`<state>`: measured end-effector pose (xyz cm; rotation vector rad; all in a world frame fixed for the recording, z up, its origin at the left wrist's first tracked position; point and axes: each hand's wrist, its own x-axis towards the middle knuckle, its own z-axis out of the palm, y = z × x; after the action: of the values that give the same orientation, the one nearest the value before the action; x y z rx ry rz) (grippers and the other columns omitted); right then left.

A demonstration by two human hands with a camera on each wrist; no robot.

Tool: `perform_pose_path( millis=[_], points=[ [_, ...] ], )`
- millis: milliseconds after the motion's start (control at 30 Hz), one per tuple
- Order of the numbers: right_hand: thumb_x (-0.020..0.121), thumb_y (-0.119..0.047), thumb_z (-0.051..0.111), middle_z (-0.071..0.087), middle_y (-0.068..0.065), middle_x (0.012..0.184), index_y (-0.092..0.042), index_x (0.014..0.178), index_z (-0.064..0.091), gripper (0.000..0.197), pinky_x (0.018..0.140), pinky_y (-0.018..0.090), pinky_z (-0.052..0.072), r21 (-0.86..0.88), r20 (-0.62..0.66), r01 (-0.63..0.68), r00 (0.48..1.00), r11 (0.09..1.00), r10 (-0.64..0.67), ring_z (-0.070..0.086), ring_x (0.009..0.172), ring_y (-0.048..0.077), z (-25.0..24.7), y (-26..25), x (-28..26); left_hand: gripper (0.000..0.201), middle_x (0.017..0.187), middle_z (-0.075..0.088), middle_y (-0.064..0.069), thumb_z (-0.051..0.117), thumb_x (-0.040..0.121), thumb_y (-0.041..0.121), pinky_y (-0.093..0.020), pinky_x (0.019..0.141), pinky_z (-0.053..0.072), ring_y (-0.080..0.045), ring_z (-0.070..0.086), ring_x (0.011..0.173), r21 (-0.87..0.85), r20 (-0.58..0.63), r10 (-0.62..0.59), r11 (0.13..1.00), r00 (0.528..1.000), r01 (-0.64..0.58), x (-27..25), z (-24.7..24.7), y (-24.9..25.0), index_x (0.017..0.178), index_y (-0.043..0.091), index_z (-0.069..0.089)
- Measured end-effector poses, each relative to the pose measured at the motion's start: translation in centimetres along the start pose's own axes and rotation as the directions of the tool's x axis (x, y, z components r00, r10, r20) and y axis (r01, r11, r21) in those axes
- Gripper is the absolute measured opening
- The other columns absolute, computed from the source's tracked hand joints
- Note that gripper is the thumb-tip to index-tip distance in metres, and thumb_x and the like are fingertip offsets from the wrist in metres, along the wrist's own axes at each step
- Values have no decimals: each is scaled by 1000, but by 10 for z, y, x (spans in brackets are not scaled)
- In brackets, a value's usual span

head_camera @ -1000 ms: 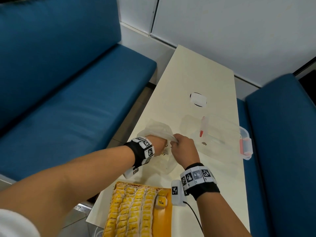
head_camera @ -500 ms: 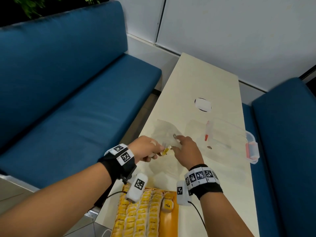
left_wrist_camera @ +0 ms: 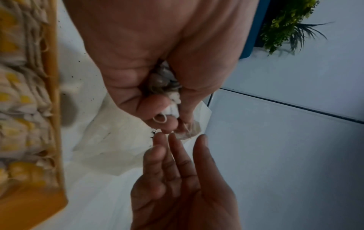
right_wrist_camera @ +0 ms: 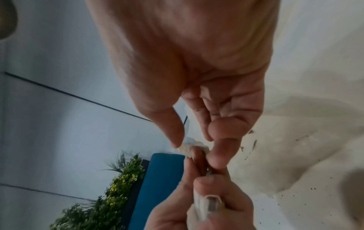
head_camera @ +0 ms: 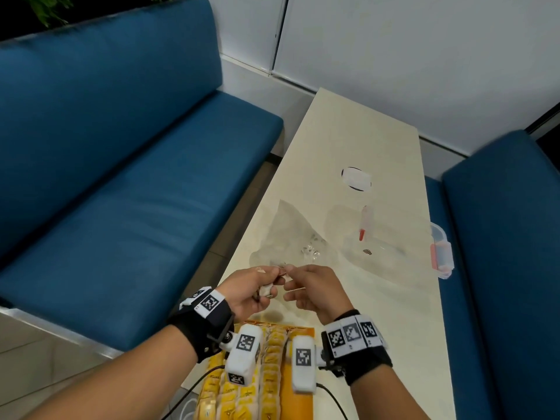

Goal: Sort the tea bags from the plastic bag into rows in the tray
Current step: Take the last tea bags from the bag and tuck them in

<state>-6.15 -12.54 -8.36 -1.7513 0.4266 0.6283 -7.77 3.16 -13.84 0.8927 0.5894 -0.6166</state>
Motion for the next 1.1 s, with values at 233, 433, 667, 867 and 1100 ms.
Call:
perform_pose_path(
  millis=[233, 433, 667, 867, 1100],
  points=[
    [83, -25, 74, 74, 5, 74, -5, 93, 68, 23, 49, 26, 45, -230, -29, 113, 992, 967, -122, 66, 58, 16, 5, 4, 3, 16, 86, 70, -4, 62, 100, 14, -18, 46, 34, -10, 53, 60, 153, 15, 53, 987, 998, -54, -1, -3, -7, 106, 7, 74],
    [88, -3, 54, 67, -3, 93, -26, 108, 66, 33, 55, 20, 45, -435, 5, 248, 962, 866, -273, 70, 74, 16, -8, 8, 7, 16, 91, 73, -7, 63, 99, 15, -20, 48, 36, -11, 56, 60, 350, 62, 110, 929, 992, -124, -6, -7, 0, 99, 5, 75],
    [81, 9, 66, 66, -6, 114, -25, 129, 58, 60, 54, 16, 45, -368, 289, 394, 909, 842, -299, 61, 72, 16, -15, 9, 3, 17, 87, 73, -8, 63, 100, 20, -21, 51, 37, -11, 57, 62, 567, 251, 98, 791, 963, -228, -21, -4, 31, 95, 6, 74],
    [73, 4, 77, 69, 4, 75, -12, 94, 68, 28, 51, 23, 45, -341, 206, 364, 928, 866, -309, 61, 58, 10, -2, 11, -2, 14, 89, 72, -8, 65, 98, 18, -21, 51, 37, -11, 56, 62, 571, 275, 88, 786, 957, -236, -26, -3, 42, 95, 7, 73],
    [79, -9, 79, 63, -3, 87, -29, 71, 67, 24, 67, 14, 41, -603, 84, 406, 889, 687, -451, 56, 70, 3, -7, 15, -8, 18, 96, 76, -6, 65, 99, 19, -22, 53, 41, -10, 57, 63, 585, 189, 202, 763, 961, -275, -33, -16, 44, 112, 12, 75]
  ],
)
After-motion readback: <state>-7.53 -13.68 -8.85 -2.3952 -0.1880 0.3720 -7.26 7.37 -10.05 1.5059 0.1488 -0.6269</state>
